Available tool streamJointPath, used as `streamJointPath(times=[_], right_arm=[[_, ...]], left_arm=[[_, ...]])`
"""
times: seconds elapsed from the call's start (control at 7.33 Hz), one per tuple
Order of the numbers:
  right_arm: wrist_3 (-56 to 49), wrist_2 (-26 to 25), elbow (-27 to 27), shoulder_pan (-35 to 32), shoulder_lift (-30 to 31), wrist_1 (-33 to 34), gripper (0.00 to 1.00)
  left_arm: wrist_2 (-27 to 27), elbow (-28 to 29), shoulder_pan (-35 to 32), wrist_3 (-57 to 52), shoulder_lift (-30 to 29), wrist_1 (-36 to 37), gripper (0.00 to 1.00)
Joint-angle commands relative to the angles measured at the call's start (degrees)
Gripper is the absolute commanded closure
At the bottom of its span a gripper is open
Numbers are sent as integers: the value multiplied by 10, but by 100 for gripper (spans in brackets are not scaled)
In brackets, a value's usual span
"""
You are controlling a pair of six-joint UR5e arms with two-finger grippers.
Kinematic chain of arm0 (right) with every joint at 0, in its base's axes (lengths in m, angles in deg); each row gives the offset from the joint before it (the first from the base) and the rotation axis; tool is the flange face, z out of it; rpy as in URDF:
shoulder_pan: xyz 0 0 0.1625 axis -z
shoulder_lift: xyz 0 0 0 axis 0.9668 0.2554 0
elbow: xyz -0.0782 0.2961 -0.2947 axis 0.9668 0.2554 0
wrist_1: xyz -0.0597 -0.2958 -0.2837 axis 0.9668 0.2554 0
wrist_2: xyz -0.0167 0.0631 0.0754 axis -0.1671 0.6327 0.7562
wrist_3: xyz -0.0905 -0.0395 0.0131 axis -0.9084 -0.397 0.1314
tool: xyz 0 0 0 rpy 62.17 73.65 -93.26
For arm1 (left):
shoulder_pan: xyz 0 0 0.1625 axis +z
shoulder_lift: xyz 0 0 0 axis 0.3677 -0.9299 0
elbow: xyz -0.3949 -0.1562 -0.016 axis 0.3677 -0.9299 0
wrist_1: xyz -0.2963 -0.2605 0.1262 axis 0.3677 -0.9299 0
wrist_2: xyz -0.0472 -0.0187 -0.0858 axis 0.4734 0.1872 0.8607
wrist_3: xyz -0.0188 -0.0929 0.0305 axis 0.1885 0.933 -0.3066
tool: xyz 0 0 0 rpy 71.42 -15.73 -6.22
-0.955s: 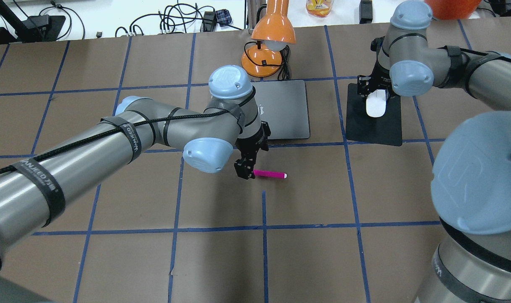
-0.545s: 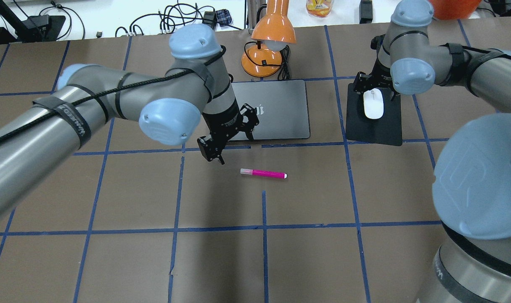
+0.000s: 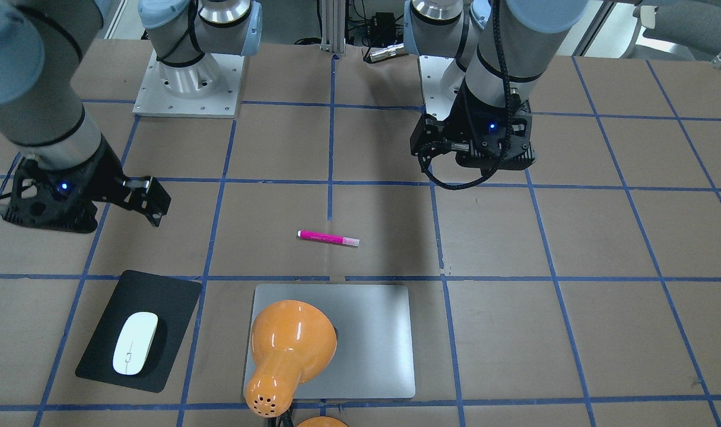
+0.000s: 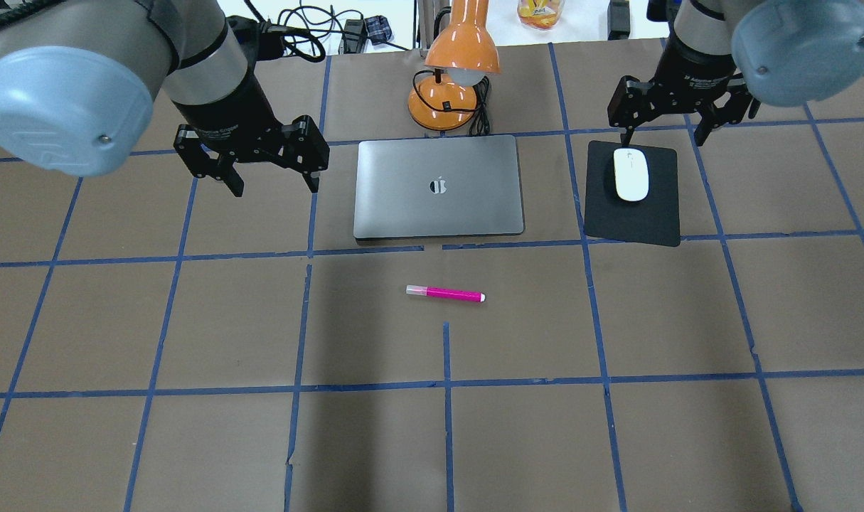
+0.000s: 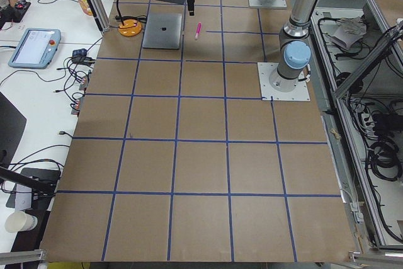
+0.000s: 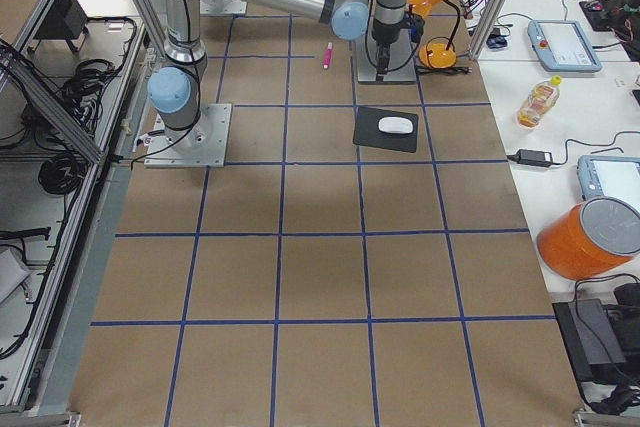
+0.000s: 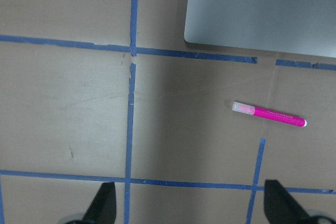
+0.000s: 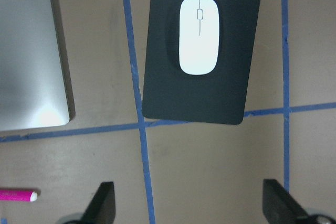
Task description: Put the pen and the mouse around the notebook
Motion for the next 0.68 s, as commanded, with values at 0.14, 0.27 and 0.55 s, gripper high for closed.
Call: streamJointPath(times=[0.14,0.27,0.55], right_arm=[[0,7,-7,-2,66,-74,0],[2,76,-18,-2,84,-74,0],[4,63,-55,-2,113,-73,0]], left_arm=[[1,-13,24,-40,13,52,0],[-1,-14,24,-38,16,51,0],[0,-25,27,-31,24,53,0]])
